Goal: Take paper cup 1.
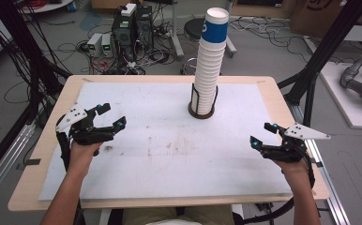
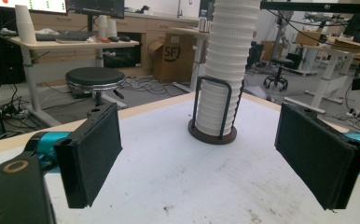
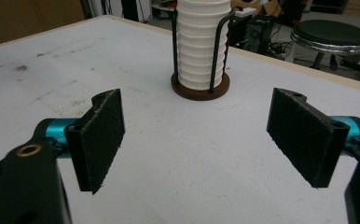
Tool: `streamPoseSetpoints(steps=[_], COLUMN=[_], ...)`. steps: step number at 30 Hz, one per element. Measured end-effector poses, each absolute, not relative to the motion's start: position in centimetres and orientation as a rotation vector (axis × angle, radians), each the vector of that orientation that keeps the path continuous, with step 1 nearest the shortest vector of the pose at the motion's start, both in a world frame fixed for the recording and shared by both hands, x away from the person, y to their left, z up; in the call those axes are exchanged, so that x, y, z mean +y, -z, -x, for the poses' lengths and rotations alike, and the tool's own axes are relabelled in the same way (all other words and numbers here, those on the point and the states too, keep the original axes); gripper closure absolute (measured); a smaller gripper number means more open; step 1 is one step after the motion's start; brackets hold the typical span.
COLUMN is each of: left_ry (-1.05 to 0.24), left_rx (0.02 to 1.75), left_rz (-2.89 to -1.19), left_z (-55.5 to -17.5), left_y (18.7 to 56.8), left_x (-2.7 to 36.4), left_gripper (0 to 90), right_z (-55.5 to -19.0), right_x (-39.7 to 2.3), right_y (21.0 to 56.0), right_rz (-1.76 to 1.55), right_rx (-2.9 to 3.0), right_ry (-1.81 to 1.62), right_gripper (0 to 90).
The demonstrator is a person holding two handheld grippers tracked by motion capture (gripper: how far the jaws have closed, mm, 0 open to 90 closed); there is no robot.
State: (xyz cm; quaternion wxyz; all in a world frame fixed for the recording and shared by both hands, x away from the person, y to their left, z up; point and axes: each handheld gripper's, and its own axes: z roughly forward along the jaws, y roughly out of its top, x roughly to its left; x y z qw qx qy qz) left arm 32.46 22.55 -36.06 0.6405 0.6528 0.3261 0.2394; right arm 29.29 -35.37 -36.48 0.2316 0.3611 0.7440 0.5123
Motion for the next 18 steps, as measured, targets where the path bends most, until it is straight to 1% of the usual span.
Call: streamPoseSetpoints(steps=[18], left_ry=[-0.530], left_rx=[0.759], left_rz=[-1.486], left_z=[-32.57], left_y=[36.56], left_x=[22.54], left_gripper=[14.3], right_z=[-29.74], right_x=[-34.49], right_y=[36.32], right_rz=[-0.969], right_rx=[2.044], right_ry=[-1.462], right_gripper=[19.5])
